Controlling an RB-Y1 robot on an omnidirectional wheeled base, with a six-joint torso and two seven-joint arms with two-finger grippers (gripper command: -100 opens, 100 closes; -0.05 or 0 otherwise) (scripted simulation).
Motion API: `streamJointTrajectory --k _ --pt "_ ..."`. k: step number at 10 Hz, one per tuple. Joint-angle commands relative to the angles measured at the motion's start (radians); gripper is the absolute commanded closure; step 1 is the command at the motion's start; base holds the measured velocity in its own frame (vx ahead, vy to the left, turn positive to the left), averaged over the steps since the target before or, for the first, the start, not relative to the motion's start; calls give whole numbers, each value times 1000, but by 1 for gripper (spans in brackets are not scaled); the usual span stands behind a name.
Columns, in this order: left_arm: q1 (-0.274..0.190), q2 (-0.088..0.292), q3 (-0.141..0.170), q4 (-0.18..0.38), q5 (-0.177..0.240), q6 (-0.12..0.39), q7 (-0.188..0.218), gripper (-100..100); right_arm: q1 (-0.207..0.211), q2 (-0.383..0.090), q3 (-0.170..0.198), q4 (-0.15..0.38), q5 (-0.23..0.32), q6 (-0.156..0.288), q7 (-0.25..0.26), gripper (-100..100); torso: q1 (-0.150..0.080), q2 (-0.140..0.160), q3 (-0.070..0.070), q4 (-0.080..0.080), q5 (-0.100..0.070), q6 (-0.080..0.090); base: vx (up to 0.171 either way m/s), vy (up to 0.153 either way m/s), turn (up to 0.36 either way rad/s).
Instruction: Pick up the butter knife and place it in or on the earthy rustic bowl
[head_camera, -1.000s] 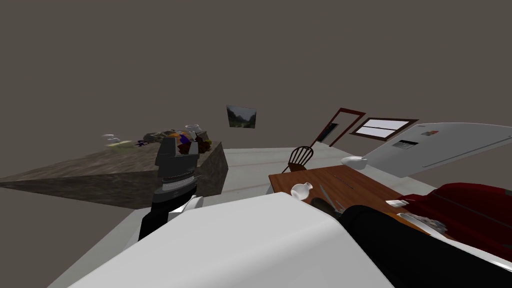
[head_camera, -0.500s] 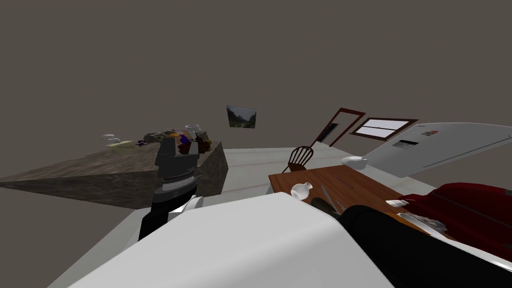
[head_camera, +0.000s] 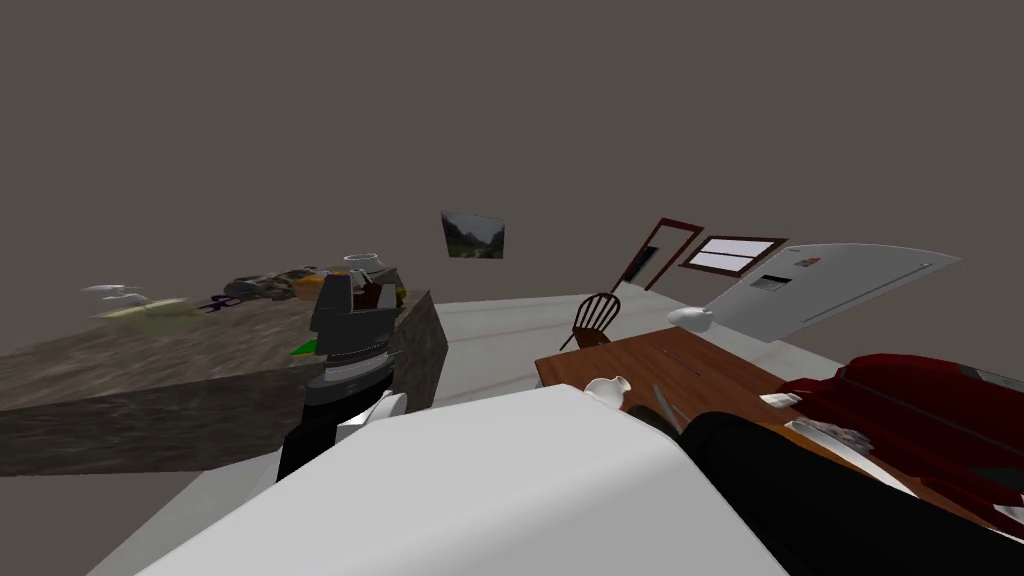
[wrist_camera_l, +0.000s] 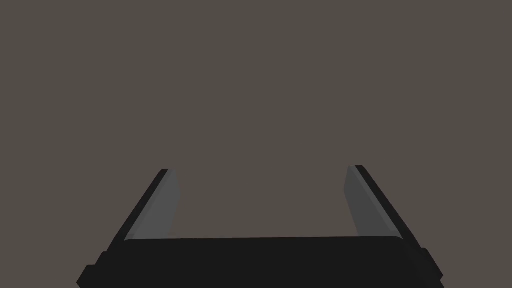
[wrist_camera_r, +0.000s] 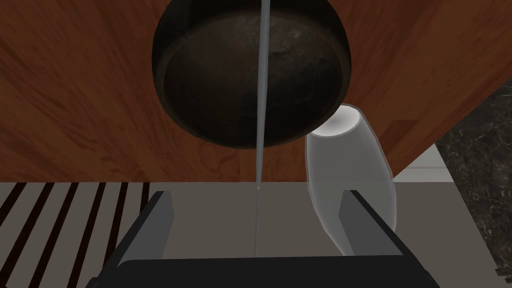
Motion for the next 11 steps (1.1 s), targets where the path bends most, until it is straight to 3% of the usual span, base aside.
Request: streamJointTrajectory --k 1,4,5,6,7,8,9,10,11 --pt "0 0 0 0 0 0 0 0 11 7 -6 47 -3 -50 50 -100 0 0 0 0 0 0 138 -23 -141" --pt "0 0 0 0 0 0 0 0 26 13 -14 81 -7 -117 91 -100 2 0 0 0 0 1 126 0 -93" --pt "0 0 0 0 0 0 0 0 41 19 -22 115 -11 -146 131 -100 1 2 1 0 1 0 148 -24 -168" --pt "0 0 0 0 0 0 0 0 41 19 -22 115 -11 -165 131 -100 0 0 0 0 0 1 121 -12 -62" --pt "0 0 0 0 0 0 0 0 56 24 -31 150 -15 -198 171 -100 0 1 1 0 0 0 138 -15 -127" --pt "0 0 0 0 0 0 0 0 56 24 -31 150 -15 -213 171 -100 0 0 0 0 0 0 85 14 -67" --pt "0 0 0 0 0 0 0 0 71 30 -39 184 -19 -246 211 -100 1 3 2 1 0 0 86 29 -132" --pt "0 0 0 0 0 0 0 0 71 30 -39 184 -19 -261 211 -100 2 4 2 1 1 1 96 20 -81" --pt "0 0 0 0 0 0 0 0 86 36 -47 218 -23 -305 251 -100 2 3 2 1 1 0 134 28 -119"
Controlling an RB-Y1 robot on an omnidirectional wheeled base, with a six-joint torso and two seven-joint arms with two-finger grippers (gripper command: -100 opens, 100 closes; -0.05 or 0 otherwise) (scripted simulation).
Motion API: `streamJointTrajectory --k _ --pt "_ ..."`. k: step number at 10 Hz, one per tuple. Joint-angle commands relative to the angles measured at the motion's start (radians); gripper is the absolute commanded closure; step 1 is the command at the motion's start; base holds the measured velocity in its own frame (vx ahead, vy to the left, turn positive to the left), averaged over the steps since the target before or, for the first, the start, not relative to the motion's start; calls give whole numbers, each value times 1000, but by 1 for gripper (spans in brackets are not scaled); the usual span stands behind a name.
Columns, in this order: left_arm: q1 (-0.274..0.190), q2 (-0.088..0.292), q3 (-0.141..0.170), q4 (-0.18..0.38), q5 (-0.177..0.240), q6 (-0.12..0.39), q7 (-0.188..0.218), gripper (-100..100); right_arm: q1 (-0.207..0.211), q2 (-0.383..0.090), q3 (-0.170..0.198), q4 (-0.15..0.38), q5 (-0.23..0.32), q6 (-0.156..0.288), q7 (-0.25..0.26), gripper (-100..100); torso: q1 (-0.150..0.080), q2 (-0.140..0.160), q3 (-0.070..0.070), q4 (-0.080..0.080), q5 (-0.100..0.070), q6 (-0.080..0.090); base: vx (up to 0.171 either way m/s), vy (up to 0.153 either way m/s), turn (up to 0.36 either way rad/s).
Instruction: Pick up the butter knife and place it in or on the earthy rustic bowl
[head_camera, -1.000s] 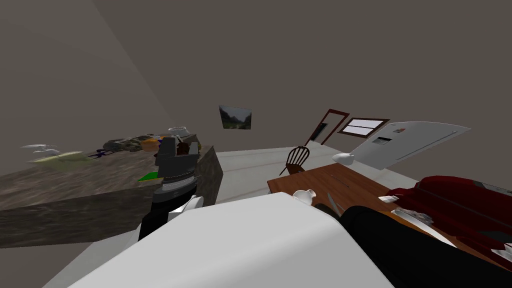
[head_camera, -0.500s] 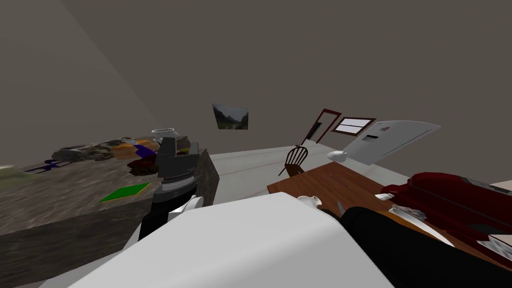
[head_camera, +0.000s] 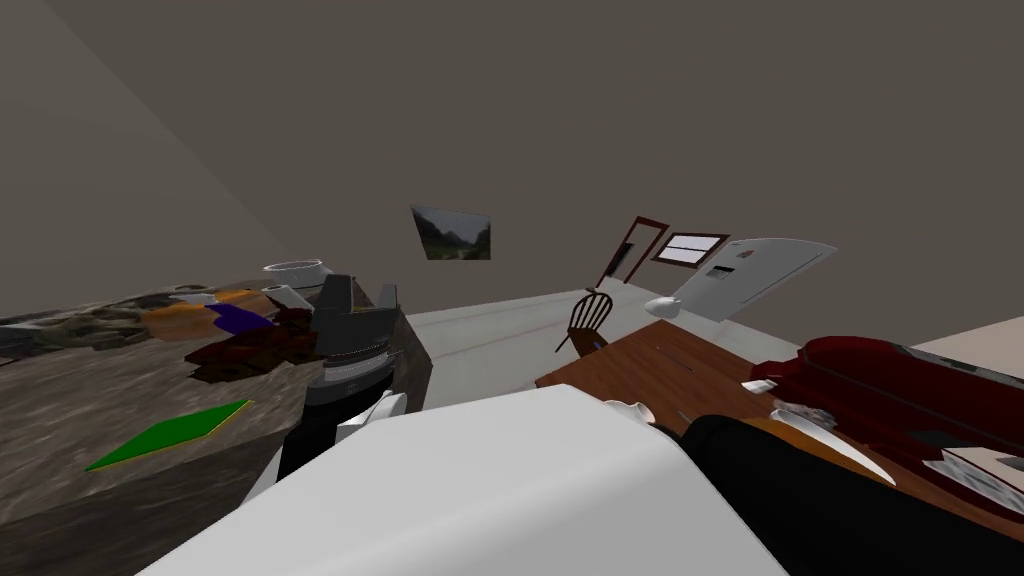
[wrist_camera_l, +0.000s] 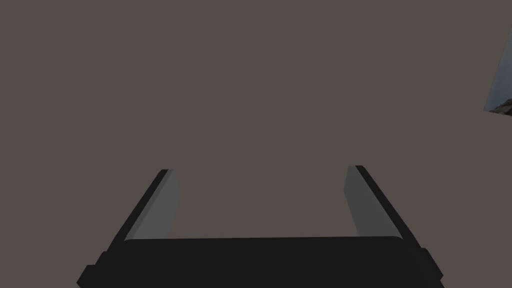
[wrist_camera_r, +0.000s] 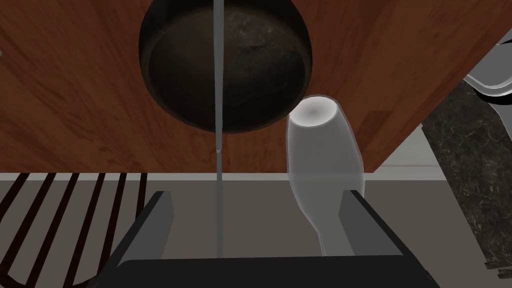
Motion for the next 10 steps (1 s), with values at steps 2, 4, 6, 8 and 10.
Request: streamJointTrajectory --k 2,4,6,8,10 --pt "0 0 0 0 0 0 0 0 20 7 -11 52 -5 -72 61 -100 -1 1 0 0 0 -1 114 26 -117" --pt "0 0 0 0 0 0 0 0 8 7 -6 62 -2 -76 58 -100 -1 1 0 0 0 -1 70 10 -41" --pt "0 0 0 0 0 0 0 0 9 7 -6 62 -2 -79 60 0 -3 6 3 1 -1 -1 4 1 1" --pt "0 0 0 0 0 0 0 0 9 7 -6 62 -2 -79 60 0 -3 7 4 2 -1 -1 0 0 0" --pt "0 0 0 0 0 0 0 0 9 7 -6 62 -2 -79 60 0 -3 8 4 2 -1 -1 0 0 0"
